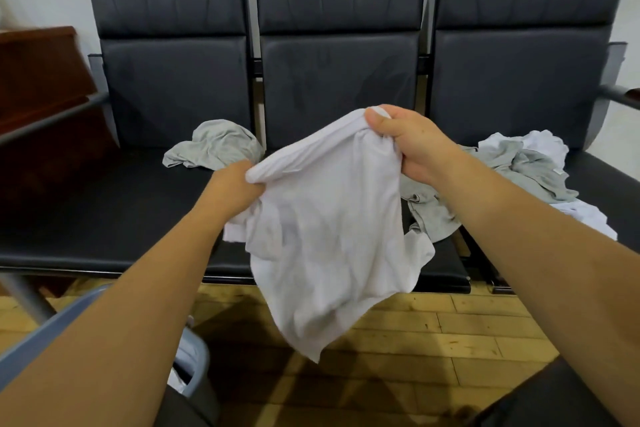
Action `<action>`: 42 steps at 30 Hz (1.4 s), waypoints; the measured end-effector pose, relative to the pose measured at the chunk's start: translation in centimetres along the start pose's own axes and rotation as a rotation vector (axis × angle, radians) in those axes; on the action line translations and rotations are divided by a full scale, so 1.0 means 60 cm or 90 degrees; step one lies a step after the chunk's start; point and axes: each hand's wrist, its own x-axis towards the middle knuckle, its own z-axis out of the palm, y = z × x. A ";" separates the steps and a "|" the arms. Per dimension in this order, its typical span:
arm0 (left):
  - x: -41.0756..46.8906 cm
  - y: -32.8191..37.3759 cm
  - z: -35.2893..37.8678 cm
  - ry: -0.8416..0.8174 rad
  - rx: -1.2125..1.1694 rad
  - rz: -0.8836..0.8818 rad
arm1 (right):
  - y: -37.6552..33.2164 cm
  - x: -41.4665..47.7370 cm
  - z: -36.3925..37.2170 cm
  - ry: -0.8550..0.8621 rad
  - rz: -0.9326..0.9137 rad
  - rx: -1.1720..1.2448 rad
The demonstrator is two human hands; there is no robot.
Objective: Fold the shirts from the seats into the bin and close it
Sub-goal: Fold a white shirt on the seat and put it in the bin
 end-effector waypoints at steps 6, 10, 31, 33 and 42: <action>-0.008 -0.003 -0.022 -0.150 -0.570 -0.114 | 0.018 0.001 -0.005 0.061 0.028 -0.080; -0.019 0.034 -0.019 -0.310 -0.758 -0.193 | 0.018 -0.008 0.008 -0.059 0.042 -0.182; -0.028 0.049 0.021 -0.397 -0.850 -0.105 | 0.050 0.000 0.019 -0.070 0.336 0.152; -0.024 0.041 0.011 -0.334 -0.893 -0.153 | 0.053 0.003 0.003 -0.047 0.326 0.101; -0.012 -0.005 -0.016 -0.158 -0.973 -0.366 | 0.070 0.009 -0.060 0.069 0.314 0.068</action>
